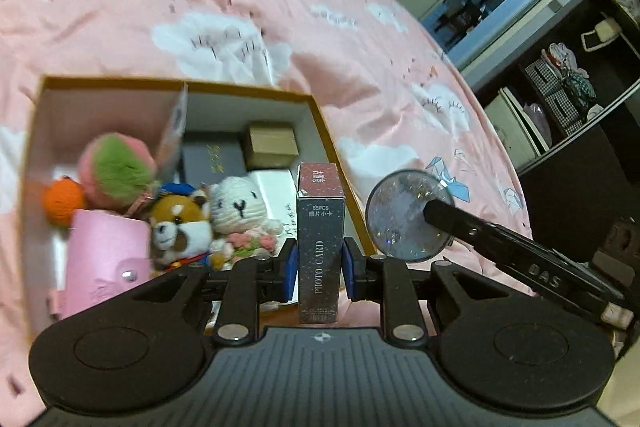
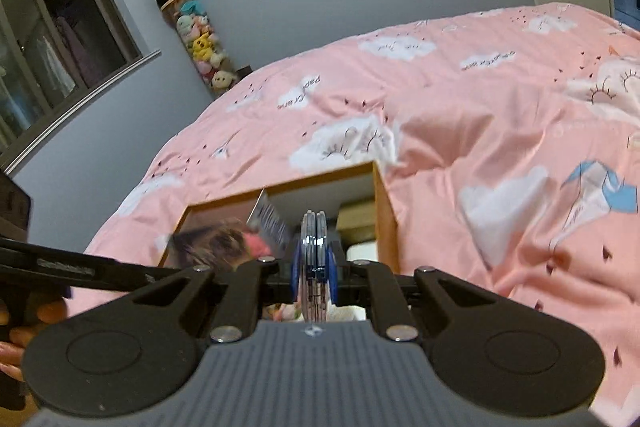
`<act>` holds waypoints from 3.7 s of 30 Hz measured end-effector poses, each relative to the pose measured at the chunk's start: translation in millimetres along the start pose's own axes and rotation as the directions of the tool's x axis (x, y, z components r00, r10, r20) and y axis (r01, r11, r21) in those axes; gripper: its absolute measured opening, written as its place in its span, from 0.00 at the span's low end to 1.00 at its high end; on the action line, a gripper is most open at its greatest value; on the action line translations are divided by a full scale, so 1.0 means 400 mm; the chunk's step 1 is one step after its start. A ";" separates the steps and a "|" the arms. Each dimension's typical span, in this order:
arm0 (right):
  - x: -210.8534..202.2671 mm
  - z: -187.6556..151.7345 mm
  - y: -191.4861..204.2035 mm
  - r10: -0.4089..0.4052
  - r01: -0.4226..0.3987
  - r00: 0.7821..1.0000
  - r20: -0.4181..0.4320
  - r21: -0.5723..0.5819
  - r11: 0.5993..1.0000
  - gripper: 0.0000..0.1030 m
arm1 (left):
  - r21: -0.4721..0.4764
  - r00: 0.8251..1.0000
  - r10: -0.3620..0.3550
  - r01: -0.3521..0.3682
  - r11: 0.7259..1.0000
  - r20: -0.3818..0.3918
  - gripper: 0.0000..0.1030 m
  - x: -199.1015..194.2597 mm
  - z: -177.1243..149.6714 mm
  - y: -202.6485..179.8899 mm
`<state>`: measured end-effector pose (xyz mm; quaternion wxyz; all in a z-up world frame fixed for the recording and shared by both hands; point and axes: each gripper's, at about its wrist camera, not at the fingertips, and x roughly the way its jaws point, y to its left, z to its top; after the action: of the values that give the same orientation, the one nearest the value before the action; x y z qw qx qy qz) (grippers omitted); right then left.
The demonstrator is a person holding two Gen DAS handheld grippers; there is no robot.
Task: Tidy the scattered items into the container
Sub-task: 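Carry the card box and mirror over the orange box, then lower the card box and mirror into the box and open both grippers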
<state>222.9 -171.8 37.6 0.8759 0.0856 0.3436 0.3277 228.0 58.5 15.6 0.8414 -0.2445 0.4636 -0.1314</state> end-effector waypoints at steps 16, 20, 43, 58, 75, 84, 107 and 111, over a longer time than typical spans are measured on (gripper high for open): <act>0.126 0.023 -0.085 -0.058 0.060 0.997 -0.048 0.028 0.998 0.15 | -0.094 0.970 -0.140 0.123 0.988 -0.201 0.25 0.259 0.044 0.077; 0.137 0.022 -0.093 -0.048 0.051 0.997 -0.052 0.040 0.998 0.15 | -0.091 0.962 -0.143 0.125 0.988 -0.232 0.25 0.295 0.039 0.079; 0.144 0.010 -0.080 -0.072 0.073 0.996 -0.045 0.013 0.997 0.15 | -0.051 0.975 -0.063 0.053 0.997 -0.215 0.22 0.284 0.025 0.048; 0.129 0.015 -0.070 -0.083 0.083 0.996 -0.026 -0.014 0.996 0.15 | -0.142 0.974 -0.109 0.081 0.987 -0.197 0.19 0.289 0.012 0.052; 0.325 0.067 -0.004 0.056 -0.043 0.992 -0.114 0.112 0.993 0.15 | 0.039 0.964 0.264 -0.265 0.963 0.016 0.23 0.097 0.022 0.115; 0.489 0.071 0.023 0.045 -0.017 0.982 -0.184 0.153 0.988 0.15 | -0.026 0.937 0.346 -0.345 0.938 0.052 0.23 0.076 -0.004 0.163; 0.547 0.055 0.044 -0.153 0.138 0.967 -0.202 -0.088 0.987 0.23 | -0.056 0.912 0.404 -0.400 0.915 0.077 0.23 0.069 -0.056 0.153; 0.534 0.054 0.047 -0.163 0.147 0.967 -0.195 -0.093 0.985 0.23 | -0.056 0.911 0.404 -0.400 0.915 0.087 0.24 0.061 -0.064 0.145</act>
<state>344.6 -20.7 -55.8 0.8621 -0.0094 0.4233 0.2783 219.2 89.3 -44.3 0.8673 -0.1656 0.4650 0.0650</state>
